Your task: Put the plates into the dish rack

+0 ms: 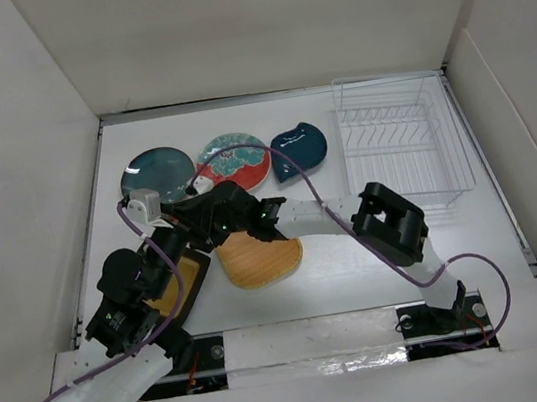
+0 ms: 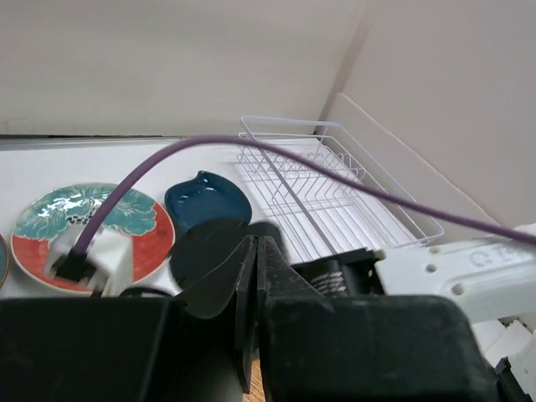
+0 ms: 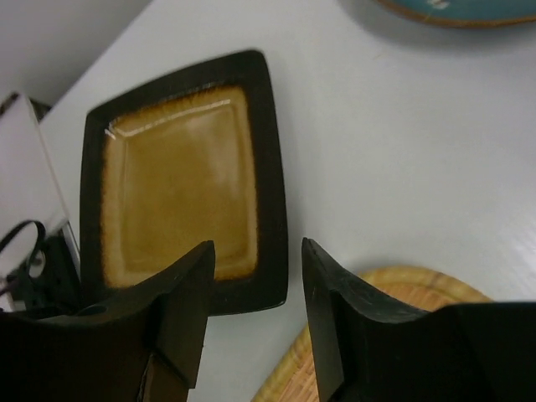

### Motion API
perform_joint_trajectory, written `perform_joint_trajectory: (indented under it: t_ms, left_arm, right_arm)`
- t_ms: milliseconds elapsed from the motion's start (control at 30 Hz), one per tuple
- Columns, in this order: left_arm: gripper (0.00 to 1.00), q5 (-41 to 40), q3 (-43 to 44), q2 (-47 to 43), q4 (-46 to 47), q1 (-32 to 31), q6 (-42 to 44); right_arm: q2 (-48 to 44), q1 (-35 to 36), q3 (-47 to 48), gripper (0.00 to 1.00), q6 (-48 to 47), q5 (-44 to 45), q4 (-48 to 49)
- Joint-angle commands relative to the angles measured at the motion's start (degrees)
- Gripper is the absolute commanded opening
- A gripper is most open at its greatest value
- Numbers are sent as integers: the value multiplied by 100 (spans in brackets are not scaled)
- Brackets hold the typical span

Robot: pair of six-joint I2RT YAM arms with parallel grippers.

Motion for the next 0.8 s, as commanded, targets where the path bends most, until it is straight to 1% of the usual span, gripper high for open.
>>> perform_joint_trajectory:
  t_ms: [0,33,100,133,300,367,400,433,567,667,767]
  left_arm:
    - [0,44,48,-35,300,-36,72]
    - [1,26,39,8,300,-36,72]
    - [9,52,65,96,265,-36,63]
    - [9,105,66,122,239,-36,63]
    - [20,105,66,140,274,-36,81]
    - [22,149,100,175,221,-36,72]
    - [22,175,109,149,212,-36,72]
    - [23,175,109,132,230,-36,72]
    - [23,114,92,166,230,-36,90]
    - [24,210,101,167,221,-36,90]
    - [24,175,92,210,248,-36,98]
  right_arm:
    - [275,160,392,52,-257,-473,-251]
    - [319,160,410,56,-230,-500,-137]
    - [546,108,742,60,-195,-570,-136]
    - [652,108,744,60,-195,-596,-188]
    - [1364,55,1700,61,-203,-798,-610]
    - [1663,2,1947,61,-230,-799,-672]
    - [1847,2,2209,61,-256,-738,-968]
    - [1848,2,2334,62,-291,-685,-1058]
    - [2147,-68,2555,62,-318,-614,-1147]
    - [2244,-130,2564,61,-151,-1079,-1068]
    - [2297,-130,2511,61,-72,-1825,-954]
